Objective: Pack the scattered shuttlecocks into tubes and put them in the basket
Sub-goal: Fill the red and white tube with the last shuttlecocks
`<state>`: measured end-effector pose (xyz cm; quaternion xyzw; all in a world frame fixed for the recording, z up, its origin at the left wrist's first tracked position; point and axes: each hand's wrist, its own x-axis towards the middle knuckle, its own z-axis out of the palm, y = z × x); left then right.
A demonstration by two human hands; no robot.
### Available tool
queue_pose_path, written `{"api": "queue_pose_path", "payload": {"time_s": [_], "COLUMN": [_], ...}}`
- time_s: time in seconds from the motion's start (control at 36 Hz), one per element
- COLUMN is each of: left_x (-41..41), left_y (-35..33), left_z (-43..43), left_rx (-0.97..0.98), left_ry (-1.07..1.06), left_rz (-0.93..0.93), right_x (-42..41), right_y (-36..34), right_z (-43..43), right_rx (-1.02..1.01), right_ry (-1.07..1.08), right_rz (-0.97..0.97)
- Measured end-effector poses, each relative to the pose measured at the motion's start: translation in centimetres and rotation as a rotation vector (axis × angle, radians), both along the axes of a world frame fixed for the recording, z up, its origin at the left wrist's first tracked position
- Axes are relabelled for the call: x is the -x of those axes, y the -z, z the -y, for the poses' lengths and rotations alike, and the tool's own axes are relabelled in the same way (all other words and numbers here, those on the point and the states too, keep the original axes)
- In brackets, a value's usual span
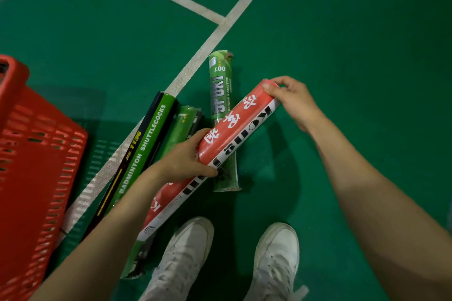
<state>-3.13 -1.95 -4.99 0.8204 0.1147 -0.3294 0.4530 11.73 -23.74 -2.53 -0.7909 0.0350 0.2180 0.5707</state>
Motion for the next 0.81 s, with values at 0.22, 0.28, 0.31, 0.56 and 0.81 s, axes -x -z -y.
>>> {"api": "queue_pose_path", "payload": {"time_s": [0.22, 0.28, 0.31, 0.56, 0.81], "left_x": [-3.6, -4.4, -4.8, -5.4, -4.1], "left_y": [-1.3, -1.6, -1.7, -1.5, -0.8], "left_z": [3.4, 4.4, 4.9, 7.8, 8.7], "left_rx": [-0.081, -0.127, -0.146, -0.257, -0.260], "left_ry": [0.164, 0.192, 0.186, 0.183, 0.192], "left_rz": [0.016, 0.041, 0.051, 0.104, 0.091], "right_x": [-0.6, -0.6, -0.6, -1.4, -0.5], "right_y": [1.1, 1.1, 1.1, -0.5, 0.3], "right_z": [3.0, 3.8, 4.2, 6.9, 8.1], "right_rx": [0.071, 0.122, 0.143, 0.116, 0.119], "right_ry": [0.170, 0.205, 0.224, 0.172, 0.121], "right_rz": [0.021, 0.049, 0.058, -0.036, -0.104]}}
